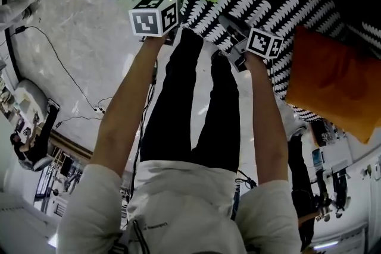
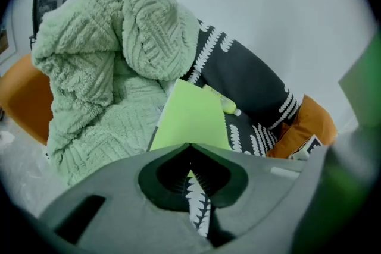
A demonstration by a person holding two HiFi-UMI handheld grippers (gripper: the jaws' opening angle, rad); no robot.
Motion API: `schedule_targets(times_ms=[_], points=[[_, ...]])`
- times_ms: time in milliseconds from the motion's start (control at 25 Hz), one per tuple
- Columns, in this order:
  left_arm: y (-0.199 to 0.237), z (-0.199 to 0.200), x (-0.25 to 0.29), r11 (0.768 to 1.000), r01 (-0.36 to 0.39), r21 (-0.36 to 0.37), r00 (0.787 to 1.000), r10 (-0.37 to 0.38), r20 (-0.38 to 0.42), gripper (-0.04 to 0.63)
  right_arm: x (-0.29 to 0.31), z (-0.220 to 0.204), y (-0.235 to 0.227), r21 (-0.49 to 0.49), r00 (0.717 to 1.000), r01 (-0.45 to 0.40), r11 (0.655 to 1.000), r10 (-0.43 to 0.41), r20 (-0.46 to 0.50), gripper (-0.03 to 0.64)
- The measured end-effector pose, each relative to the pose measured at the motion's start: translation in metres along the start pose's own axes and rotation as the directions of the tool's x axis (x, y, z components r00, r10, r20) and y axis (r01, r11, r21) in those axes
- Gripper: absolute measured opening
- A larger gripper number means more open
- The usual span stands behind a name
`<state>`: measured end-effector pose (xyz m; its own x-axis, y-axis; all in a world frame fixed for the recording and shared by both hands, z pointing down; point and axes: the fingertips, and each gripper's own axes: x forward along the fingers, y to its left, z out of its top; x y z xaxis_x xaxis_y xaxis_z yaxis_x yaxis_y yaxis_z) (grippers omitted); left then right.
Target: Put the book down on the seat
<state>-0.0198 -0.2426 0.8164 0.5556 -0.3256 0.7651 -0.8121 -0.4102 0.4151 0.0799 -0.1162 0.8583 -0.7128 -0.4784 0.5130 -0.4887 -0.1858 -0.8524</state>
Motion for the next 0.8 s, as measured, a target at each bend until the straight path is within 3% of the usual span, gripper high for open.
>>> schedule_targets(times_ms=[80,200,360,560,800], points=[[-0.017,-0.007,-0.015,0.999,0.029,-0.015,1.000,-0.029,0.010,0.002,-0.011,-0.010,0.000,-0.126,0.997,0.067,0.990,-0.072,-0.037,0.124],[-0.043,-0.013,-0.036,0.999,0.045,-0.008,0.999,-0.045,0.027,0.002,-0.030,-0.019,0.004,-0.292,0.984,0.145,0.945,-0.168,-0.055,0.124],[-0.072,-0.019,-0.070,0.999,0.003,0.041,0.999,-0.005,0.043,0.002,-0.058,-0.027,0.028,-0.333,0.981,0.164,0.929,-0.189,-0.044,0.124],[-0.116,-0.021,-0.138,0.997,0.003,0.082,0.999,-0.007,0.048,0.002,-0.112,-0.051,0.100,-0.430,0.977,0.167,0.887,-0.208,-0.049,0.124],[-0.159,0.011,-0.204,0.998,-0.032,0.051,0.983,0.022,0.182,0.002,-0.173,-0.028,0.168,-0.497,0.977,0.211,0.842,-0.193,0.087,0.120]])
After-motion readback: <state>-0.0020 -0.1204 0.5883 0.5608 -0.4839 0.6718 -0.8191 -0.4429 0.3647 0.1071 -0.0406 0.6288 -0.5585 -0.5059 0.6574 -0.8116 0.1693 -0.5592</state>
